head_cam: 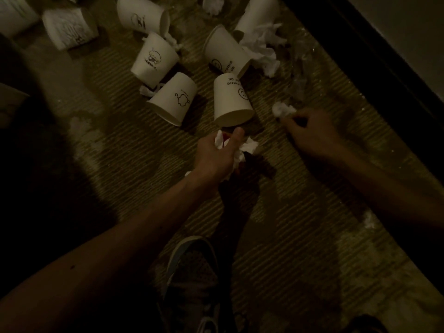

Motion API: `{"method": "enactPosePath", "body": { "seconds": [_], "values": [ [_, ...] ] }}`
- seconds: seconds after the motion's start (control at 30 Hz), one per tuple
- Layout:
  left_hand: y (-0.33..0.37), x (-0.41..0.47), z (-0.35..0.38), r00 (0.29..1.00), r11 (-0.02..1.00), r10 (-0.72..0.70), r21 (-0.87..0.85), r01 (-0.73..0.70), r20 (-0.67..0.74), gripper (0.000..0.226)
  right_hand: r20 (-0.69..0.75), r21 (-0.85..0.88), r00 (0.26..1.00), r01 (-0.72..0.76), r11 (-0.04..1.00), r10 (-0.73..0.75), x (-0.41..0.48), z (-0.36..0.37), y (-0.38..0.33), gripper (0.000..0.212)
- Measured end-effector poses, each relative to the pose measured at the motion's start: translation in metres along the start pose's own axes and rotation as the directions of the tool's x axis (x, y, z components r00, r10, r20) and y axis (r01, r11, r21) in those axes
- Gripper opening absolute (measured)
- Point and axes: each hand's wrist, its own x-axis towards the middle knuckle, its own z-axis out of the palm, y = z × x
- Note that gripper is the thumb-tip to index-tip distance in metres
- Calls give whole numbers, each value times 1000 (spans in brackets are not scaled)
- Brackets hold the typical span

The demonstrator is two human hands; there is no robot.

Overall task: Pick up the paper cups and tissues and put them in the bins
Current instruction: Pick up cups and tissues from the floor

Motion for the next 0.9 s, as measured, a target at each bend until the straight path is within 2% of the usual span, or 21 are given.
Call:
{"method": "enactPosePath", "body": {
  "seconds": [0.07,0.2,0.33,0.43,0.5,0.57,0.63,0.67,0.73,0.8,0.83,0.9],
  "values": [
    [-2,0,-3,1000,1000,-8,2,8,-8,40,40,121,999,-41,992,36,-9,3,-2,33],
    [-5,-6,-10,999,999,42,23,-41,-19,30,220,405,972,-169,898,84,-34,19,-25,31],
    [-10,-20,-16,987,987,157,41,-158,27,13,396,534,914,-307,788,87,-51,38,-54,30],
    [-15,-28,-28,966,974,227,-31,-225,126,7,487,552,860,-440,708,154,-54,51,-63,36],
    [-23,-31,-40,953,963,268,-6,-270,142,10,554,574,820,-500,648,143,-57,59,-67,47],
    [-36,-34,-51,948,949,304,55,-310,97,11,668,541,738,-568,620,93,-62,68,-68,62],
    [-52,-39,-61,958,949,285,143,-280,-18,24,755,468,652,-606,643,65,-65,74,-70,69],
    [-60,-42,-66,967,960,247,151,-235,-66,28,764,440,642,-592,675,65,-65,76,-72,65],
    [-69,-43,-79,982,987,145,88,-135,-122,26,682,403,728,-461,791,77,-59,80,-71,47],
    [-71,-42,-89,983,995,80,71,-69,-165,36,540,298,842,-209,931,17,-53,82,-68,32],
    [-69,-41,-93,981,994,76,96,-59,-180,40,494,217,868,-70,974,-47,-51,84,-66,30],
    [-65,-39,-97,976,991,69,126,-44,-206,44,472,75,866,150,986,-168,-50,90,-65,33]
  ]
}}
